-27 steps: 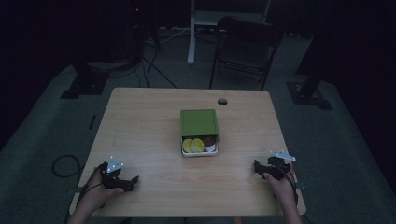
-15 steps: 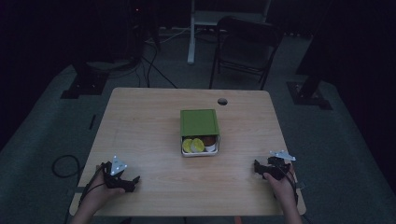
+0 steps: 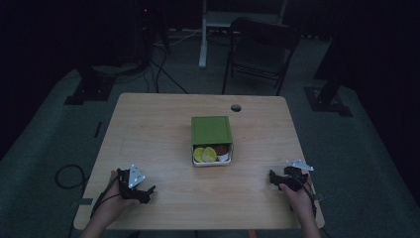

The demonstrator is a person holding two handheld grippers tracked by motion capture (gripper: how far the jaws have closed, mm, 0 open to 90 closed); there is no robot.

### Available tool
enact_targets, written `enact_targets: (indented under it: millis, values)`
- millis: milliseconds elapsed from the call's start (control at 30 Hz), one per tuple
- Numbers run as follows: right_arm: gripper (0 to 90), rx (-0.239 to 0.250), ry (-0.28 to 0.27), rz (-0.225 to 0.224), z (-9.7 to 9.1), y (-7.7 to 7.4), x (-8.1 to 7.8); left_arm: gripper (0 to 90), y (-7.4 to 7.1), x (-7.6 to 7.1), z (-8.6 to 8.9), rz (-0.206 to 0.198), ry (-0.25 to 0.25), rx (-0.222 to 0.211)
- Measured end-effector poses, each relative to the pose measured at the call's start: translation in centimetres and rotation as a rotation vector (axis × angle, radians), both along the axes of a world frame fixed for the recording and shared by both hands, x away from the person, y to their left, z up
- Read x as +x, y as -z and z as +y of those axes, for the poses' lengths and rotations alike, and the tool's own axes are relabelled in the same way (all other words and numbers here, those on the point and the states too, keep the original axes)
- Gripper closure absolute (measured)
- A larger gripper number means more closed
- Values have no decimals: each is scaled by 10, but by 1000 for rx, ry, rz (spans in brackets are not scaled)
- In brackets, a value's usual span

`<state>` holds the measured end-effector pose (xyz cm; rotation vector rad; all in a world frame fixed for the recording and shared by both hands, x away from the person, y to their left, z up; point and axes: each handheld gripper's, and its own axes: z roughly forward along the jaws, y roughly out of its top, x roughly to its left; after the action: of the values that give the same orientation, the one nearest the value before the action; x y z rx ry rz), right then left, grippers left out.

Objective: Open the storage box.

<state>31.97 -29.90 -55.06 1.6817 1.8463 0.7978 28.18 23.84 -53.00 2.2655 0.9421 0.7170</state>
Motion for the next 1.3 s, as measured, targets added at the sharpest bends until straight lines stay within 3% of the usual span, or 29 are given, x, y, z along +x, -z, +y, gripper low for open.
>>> enact_targets:
  millis: [200,567,833,1100,1300]
  values:
    - [104,0,0,0,0,0,0,46,-3,3,-18,-14,45,32]
    - [104,0,0,0,0,0,0,57,-6,6,-51,-44,121,44]
    - [104,0,0,0,0,0,0,57,-9,6,-81,-80,200,79]
    - [104,0,0,0,0,0,0,74,-8,7,-101,-88,252,84]
    - [104,-1,-1,0,0,0,0,74,-13,5,-120,-148,311,99]
